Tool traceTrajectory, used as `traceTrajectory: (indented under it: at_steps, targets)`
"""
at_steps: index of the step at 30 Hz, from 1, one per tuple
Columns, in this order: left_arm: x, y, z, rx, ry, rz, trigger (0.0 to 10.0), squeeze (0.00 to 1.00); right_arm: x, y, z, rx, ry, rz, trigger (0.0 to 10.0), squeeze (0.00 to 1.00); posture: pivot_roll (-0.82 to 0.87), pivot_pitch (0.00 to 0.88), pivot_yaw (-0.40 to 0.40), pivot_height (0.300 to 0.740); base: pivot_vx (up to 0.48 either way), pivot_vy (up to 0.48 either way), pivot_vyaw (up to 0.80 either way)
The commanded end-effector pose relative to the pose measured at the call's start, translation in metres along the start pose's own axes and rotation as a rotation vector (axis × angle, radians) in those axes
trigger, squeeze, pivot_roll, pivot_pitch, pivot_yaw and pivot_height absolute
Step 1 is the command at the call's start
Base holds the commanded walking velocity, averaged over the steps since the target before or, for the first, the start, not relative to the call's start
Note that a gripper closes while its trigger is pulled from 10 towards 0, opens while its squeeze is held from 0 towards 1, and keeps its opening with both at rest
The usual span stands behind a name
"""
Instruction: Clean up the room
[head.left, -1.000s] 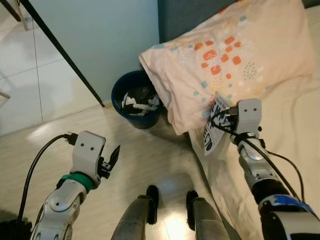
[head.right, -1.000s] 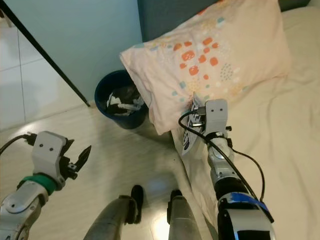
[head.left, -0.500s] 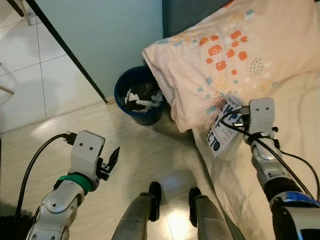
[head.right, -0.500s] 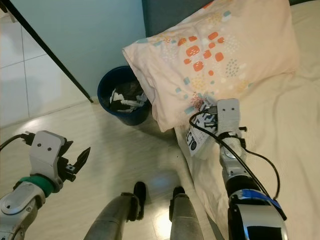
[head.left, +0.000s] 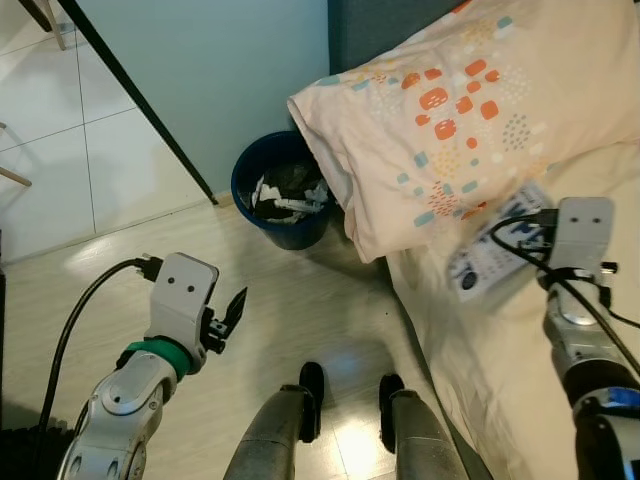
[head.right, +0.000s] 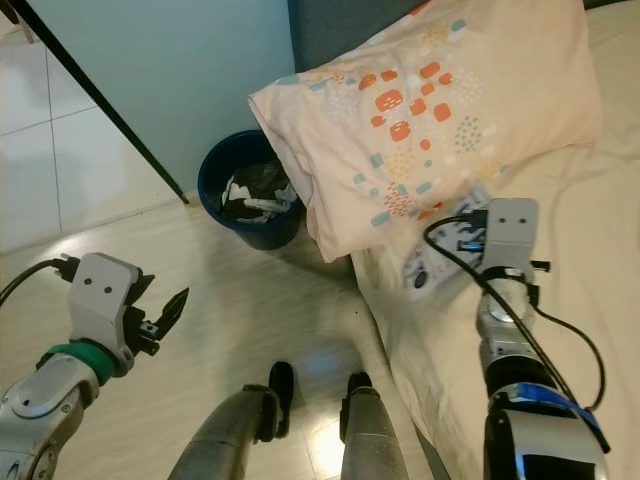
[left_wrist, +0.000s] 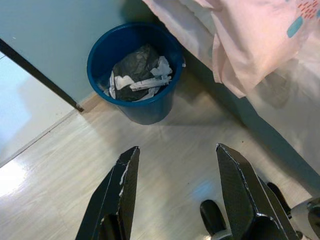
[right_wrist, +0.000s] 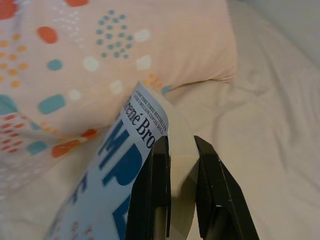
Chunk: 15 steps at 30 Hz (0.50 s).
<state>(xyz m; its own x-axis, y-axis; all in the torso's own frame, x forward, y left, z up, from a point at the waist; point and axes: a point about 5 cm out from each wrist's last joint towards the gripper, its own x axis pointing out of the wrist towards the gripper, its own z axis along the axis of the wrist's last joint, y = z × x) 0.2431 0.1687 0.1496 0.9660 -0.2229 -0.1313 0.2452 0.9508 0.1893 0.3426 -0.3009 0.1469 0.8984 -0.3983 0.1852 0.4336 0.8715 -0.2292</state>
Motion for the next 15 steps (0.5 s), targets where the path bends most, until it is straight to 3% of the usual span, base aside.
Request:
traceTrajectory:
  at_steps: [1, 7, 8, 9, 15]
  targets:
    - [-0.001, -0.003, -0.01, -0.017, 0.049, -0.011, 10.0, 0.0, -0.007, -0.002, -0.013, -0.015, 0.04, -0.017, 10.0, 0.0, 0.04, 0.362, 0.185, 0.725, 0.0, 0.0, 0.0]
    - [0.0, -0.003, -0.01, -0.018, 0.046, -0.013, 10.0, 0.0, -0.009, 0.0, -0.016, -0.02, 0.059, -0.007, 10.0, 0.0, 0.04, 0.359, 0.186, 0.725, 0.0, 0.0, 0.0]
    - [0.001, -0.004, -0.009, -0.018, 0.045, -0.014, 10.0, 0.0, -0.011, 0.004, -0.02, -0.022, 0.079, 0.016, 10.0, 0.05, 0.04, 0.357, 0.186, 0.725, 0.0, 0.0, 0.0]
    - [0.001, -0.004, -0.009, -0.018, 0.044, -0.015, 10.0, 0.0, -0.013, 0.007, -0.023, -0.029, 0.093, 0.036, 10.0, 1.0, 0.04, 0.355, 0.185, 0.725, 0.0, 0.0, 0.0]
    - [0.002, -0.005, -0.01, -0.021, 0.042, -0.014, 10.0, 0.0, -0.013, -0.003, -0.023, -0.092, 0.083, -0.04, 10.0, 1.0, 0.03, 0.356, 0.181, 0.725, 0.0, 0.0, 0.0]
